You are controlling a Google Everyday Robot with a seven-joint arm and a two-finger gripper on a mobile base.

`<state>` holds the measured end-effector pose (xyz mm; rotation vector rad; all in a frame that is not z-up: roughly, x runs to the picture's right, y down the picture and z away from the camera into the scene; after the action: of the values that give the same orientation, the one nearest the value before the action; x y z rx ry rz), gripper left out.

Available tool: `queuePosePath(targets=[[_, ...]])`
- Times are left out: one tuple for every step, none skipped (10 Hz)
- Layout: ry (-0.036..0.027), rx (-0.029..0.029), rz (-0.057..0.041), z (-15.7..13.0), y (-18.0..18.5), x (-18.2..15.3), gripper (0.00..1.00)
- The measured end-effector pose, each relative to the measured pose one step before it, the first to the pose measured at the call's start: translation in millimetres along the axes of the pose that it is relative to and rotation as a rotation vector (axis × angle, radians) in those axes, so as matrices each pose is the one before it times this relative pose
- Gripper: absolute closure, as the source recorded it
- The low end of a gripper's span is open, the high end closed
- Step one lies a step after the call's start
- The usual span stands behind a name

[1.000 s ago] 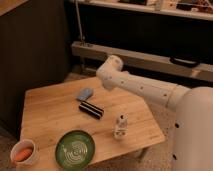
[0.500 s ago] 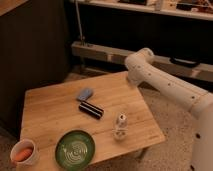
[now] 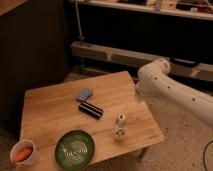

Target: Knock the bottle over

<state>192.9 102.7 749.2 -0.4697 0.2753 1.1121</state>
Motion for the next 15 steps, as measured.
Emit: queuePosePath(targets=[[0.00631, -0.00513, 0.01734, -3.27, 6.50, 28.25, 0.80], [0.00121, -0.00096, 0.00776, -2.46, 3.16, 17.96, 0.80], [-0.00257, 0.00682, 0.01157, -5.27, 6.78, 29.24, 0.80], [-0.01272, 0.01746, 0.00146, -6.34, 7.35, 15.19, 0.80], [-0.02164, 0.01790, -0.00652, -5.68, 4.75, 6.77, 0.80], [-0.02293, 0.00182, -0.00764, -2.68, 3.09, -1.10, 0.80], [-0.02393, -0.00600, -0.01762, -0.48, 1.90, -5.67, 0.80], [-0.03668, -0.01912, -0.03998, 1.04, 4.16, -17.54, 0.80], [-0.02183, -0.01438, -0.02973, 0.00, 5.45, -14.39, 0.80], [-0.02698, -0.02434, -0.03986, 0.24, 8.20, -16.79, 0.80], [-0.04548, -0.06127, -0.05412, -1.43, 11.99, -22.31, 0.80], [-0.02138, -0.03830, -0.03563, 0.41, 8.20, -14.22, 0.80], [-0.00602, -0.02469, -0.02828, 0.72, 7.40, -10.35, 0.80], [0.00499, -0.02113, -0.03545, -1.61, 10.16, -10.97, 0.80], [0.02631, 0.00439, -0.01929, -2.00, 6.22, -6.08, 0.80]])
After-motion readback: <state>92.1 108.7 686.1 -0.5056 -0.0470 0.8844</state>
